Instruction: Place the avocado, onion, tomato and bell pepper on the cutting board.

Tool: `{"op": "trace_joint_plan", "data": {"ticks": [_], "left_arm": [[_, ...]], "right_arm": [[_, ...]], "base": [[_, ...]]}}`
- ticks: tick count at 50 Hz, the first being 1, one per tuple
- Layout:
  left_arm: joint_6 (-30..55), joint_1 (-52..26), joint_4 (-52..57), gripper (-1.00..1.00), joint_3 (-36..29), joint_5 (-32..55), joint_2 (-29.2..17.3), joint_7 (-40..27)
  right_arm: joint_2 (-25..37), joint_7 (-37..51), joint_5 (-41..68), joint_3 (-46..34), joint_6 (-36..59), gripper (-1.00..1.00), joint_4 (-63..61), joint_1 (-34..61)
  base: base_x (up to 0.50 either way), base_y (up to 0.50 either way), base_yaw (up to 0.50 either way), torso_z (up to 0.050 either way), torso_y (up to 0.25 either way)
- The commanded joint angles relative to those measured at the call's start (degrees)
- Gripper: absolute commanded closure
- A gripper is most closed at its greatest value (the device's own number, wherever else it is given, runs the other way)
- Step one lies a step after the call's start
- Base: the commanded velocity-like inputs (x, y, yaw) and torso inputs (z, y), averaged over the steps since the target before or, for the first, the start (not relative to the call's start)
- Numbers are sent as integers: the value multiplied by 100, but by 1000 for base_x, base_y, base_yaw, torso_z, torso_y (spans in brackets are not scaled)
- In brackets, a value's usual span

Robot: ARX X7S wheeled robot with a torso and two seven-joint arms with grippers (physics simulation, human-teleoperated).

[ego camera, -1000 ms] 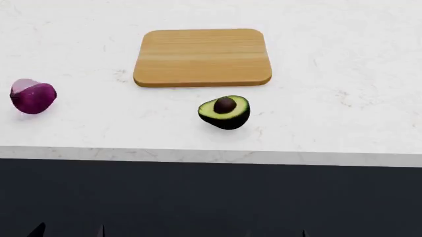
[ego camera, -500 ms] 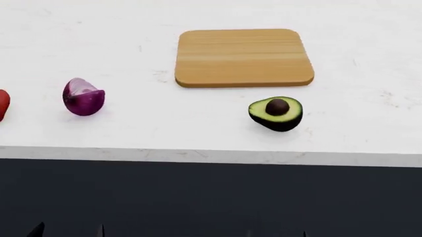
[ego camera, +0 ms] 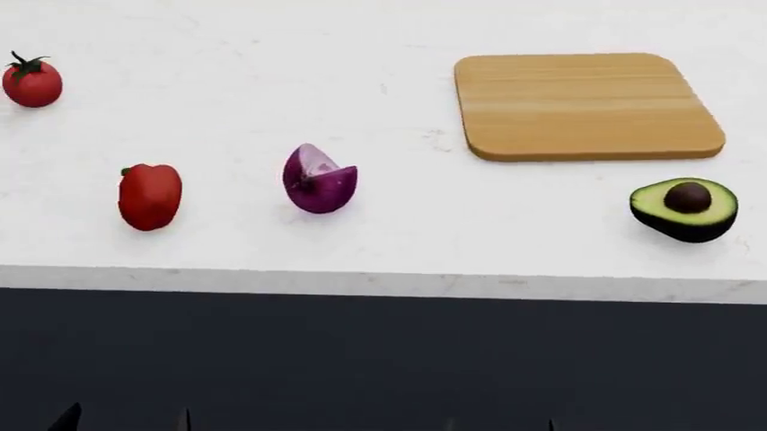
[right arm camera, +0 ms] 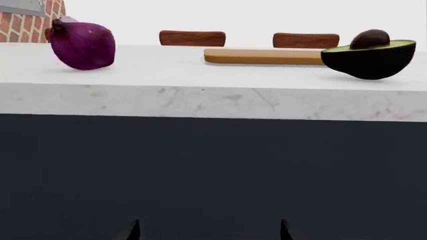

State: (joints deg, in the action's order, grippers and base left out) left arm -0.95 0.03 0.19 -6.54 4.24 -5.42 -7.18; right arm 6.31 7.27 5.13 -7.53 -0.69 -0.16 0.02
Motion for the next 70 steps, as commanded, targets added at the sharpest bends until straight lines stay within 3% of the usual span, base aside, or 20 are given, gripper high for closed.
{"op": "trace_joint_plan", "data": {"ticks": [1,17,22,37,44,54,58,61,70], "left_arm": [[-22,-4,6,-100,-92,45,-71,-95],[37,12,176,-100,-183,190,-189,-128],[820,-86,776,-100,-86,96,-335,-366],[3706,-745,3182,-100,127,613,-719,-478],[5125,-1440,3880,-100,238,987,-910,-408],[6494,-2593,3824,-100,732,1640,-1069,-74],[6920,-3154,3666,-100,802,1796,-1155,17],[6773,-3599,3249,-100,386,1562,-1371,32],[7221,-5282,1866,-100,385,1761,-1269,357]], "right_arm": [[59,68,74,-57,-26,-100,10,8],[130,222,180,-56,-25,-100,-147,-51],[242,458,29,-56,454,-100,-891,-155],[741,500,-182,-30,3244,-100,-2925,759],[1004,344,-97,46,4520,-100,-3471,1542],[1196,-137,329,132,6063,-100,-3496,2997],[1371,-322,301,-92,6140,-100,-3138,3691],[1463,-469,239,-399,6216,-100,-2686,4329],[1407,-886,340,-697,6147,-100,-1607,5428]], "base": [[0,500,0,0,0],[0,94,0,0,0],[0,0,0,0,0],[0,0,0,0,0],[0,0,0,0,0],[0,0,0,0,0],[0,0,0,0,0],[0,0,0,0,0],[0,0,0,0,0]]}}
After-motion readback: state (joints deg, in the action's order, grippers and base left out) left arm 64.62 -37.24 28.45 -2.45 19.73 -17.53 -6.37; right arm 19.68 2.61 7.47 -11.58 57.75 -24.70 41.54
